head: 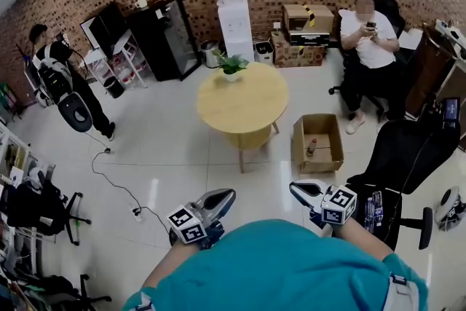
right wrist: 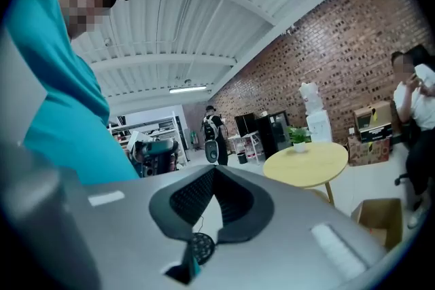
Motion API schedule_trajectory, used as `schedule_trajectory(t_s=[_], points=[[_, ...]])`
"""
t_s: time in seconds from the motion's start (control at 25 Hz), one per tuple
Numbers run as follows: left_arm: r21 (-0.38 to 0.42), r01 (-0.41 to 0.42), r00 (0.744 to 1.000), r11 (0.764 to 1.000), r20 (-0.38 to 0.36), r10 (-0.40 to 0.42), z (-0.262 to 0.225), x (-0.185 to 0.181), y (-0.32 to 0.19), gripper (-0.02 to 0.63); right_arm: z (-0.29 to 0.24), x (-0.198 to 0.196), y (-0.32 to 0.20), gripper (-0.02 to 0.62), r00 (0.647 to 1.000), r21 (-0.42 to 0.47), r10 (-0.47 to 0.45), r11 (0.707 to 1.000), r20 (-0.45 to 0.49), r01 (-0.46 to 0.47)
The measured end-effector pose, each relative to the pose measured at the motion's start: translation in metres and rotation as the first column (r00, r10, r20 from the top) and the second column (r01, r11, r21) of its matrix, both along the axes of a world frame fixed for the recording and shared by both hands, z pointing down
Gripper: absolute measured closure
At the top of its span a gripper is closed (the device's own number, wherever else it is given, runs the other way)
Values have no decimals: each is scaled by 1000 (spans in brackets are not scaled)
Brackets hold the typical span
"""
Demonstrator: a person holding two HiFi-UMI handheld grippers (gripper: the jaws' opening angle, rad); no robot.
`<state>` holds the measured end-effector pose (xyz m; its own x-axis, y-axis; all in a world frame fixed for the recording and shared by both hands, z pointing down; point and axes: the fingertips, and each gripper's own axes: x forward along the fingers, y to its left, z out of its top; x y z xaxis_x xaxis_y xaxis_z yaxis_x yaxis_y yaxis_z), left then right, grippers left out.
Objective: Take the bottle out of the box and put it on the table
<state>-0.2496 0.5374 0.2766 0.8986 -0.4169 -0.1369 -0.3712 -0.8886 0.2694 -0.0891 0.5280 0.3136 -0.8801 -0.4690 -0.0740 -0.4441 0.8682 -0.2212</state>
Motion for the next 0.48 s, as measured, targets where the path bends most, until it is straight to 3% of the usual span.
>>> schedule_trajectory(t_s=[0.48], points=[[-29, 37, 999, 999, 18, -36, 19, 95, -17, 606, 22, 98, -30, 594, 999, -15, -32, 999, 18, 32]])
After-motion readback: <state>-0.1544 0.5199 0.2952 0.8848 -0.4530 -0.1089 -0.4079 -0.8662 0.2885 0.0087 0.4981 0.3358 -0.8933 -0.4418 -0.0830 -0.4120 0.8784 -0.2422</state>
